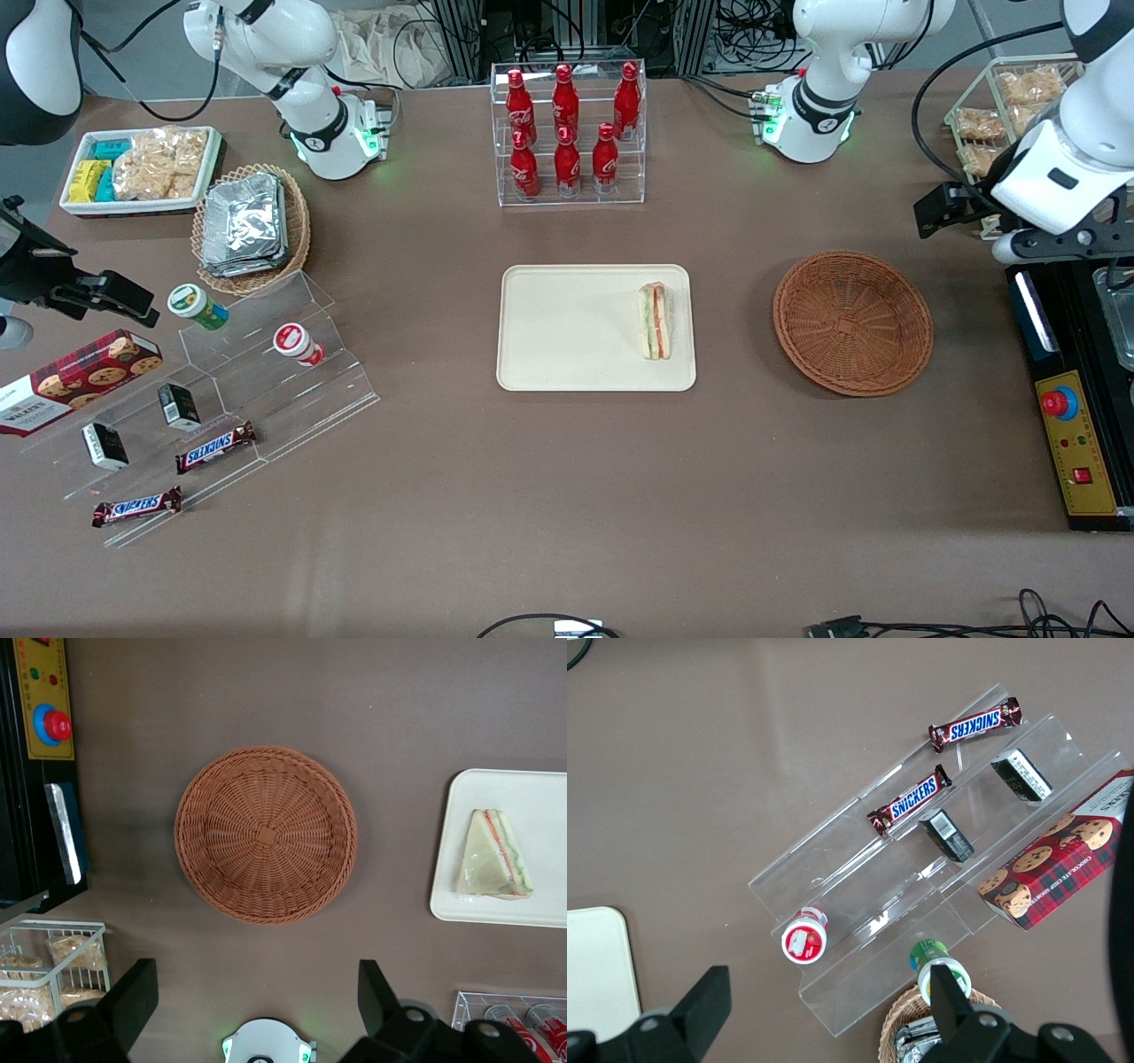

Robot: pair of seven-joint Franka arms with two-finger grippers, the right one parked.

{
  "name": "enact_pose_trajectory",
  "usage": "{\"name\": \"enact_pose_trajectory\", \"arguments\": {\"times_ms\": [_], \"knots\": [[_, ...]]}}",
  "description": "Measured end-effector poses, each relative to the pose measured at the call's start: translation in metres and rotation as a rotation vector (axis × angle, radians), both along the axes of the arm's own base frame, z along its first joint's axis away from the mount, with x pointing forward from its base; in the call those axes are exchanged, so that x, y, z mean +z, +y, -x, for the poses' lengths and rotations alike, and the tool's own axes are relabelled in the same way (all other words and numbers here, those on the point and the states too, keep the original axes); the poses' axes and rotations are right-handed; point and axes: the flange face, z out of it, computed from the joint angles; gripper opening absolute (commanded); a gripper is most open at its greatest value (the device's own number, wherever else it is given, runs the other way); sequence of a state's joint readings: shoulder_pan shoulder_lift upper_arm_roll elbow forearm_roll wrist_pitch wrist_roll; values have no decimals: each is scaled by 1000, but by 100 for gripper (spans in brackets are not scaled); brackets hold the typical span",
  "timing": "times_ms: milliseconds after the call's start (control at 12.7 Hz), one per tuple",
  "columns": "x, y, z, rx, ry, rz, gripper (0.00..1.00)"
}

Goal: Place sandwich from basket to tray

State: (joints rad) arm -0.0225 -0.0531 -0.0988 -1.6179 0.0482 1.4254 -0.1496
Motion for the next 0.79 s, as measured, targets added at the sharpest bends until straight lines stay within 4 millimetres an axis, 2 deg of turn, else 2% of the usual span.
{"name": "enact_pose_trajectory", "arguments": {"times_ms": [237,789], "knots": [[-2,9,1,17,3,0,100],[1,-1,-3,-2,-19,4,100]]}}
